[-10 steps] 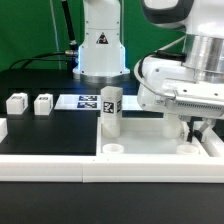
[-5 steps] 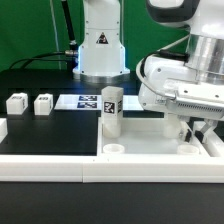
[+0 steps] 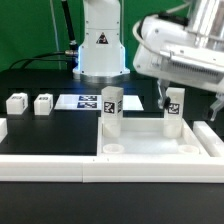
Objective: Assemble square table
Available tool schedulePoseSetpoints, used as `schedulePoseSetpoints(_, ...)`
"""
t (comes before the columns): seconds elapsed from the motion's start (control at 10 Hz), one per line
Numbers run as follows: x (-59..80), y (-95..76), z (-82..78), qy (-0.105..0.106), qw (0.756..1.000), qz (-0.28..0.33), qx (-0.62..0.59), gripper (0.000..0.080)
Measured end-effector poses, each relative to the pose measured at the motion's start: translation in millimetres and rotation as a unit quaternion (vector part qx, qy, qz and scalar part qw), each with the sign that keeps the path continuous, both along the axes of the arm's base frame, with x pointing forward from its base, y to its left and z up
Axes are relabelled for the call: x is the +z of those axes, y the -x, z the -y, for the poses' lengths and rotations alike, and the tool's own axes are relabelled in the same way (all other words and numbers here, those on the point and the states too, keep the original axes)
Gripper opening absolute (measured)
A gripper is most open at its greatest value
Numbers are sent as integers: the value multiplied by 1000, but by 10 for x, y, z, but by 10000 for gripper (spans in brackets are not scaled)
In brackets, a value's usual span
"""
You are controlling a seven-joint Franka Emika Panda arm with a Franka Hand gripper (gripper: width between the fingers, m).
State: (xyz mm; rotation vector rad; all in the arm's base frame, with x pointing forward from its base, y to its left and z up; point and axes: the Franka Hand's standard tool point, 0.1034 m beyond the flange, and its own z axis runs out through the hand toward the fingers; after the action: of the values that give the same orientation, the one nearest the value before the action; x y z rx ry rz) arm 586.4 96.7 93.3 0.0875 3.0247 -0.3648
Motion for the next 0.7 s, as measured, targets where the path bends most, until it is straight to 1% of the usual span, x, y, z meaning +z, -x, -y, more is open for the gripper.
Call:
schedulePoseSetpoints(0.1, 161, 5, 124, 6, 1000, 7, -4, 636)
schedulePoseSetpoints(0.2, 257, 52, 269, 10, 1000, 10, -12, 647)
schedulePoseSetpoints(0.4, 194, 59, 243, 8, 1000, 7, -16, 649)
schedulePoseSetpoints(0.7, 185, 62, 259, 8, 1000, 6, -17, 649)
